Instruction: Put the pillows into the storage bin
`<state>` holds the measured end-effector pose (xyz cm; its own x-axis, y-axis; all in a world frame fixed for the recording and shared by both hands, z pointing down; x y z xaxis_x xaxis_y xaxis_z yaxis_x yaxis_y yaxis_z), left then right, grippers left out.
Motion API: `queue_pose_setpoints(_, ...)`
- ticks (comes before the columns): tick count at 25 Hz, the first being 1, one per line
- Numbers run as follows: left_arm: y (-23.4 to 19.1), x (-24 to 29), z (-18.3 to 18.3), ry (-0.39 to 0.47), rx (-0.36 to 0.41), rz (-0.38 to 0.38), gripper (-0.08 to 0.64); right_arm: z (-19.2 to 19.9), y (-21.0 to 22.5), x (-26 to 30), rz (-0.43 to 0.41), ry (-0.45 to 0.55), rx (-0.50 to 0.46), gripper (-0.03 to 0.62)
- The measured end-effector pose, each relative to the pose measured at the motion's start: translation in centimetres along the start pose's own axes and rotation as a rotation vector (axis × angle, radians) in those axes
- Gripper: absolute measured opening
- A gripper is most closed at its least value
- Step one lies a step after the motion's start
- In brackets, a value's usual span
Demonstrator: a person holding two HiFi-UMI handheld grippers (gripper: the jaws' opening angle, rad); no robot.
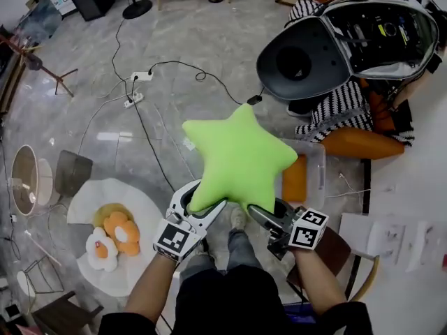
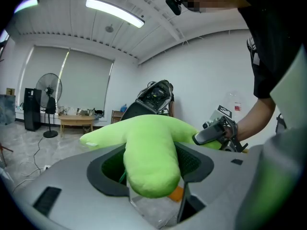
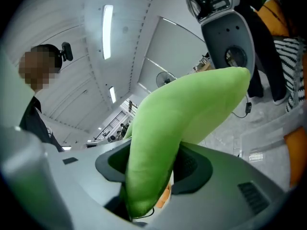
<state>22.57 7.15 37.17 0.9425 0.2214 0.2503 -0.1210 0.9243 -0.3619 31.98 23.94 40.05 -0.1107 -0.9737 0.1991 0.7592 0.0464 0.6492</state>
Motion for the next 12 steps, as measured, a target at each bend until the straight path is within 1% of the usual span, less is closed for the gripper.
queue_pose_setpoints(2, -0.3, 2.2, 0.6, -0.033, -0.021, 0.031, 0.293, 0.3, 1.7, -0.6, 0.035, 0.004, 0.034, 0.225)
queue_pose_setpoints(4, -0.7, 4.2, 1.7, -0.077, -0.025, 0.061, 0.293, 0.8, 3.3, -1.2, 0.064, 0.002, 0.072, 0.227)
queue_pose_setpoints(7, -0.9, 6.7, 4.1, -0.146, -0.034, 0.094, 0.295, 2.4, 5.8, -2.3, 0.1, -0.012, 0.131, 0.227)
queue_pose_setpoints(12, -1.5, 10.4, 8.9, -0.252, -0.092, 0.122, 0.296, 5.9, 10.0, -3.6, 0.156, -0.038, 0.226, 0.227)
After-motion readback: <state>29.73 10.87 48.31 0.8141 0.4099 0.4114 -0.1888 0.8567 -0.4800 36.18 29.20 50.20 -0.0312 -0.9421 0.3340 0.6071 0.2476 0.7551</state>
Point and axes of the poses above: the fingertips, and each gripper's own axes: x forward along the fingers, y to its right, z out of its underside, the point moved 6 cm from there along -x, backward along the fingers, and after that the axes turned 13 degrees about -x, right-handed, at the moved point
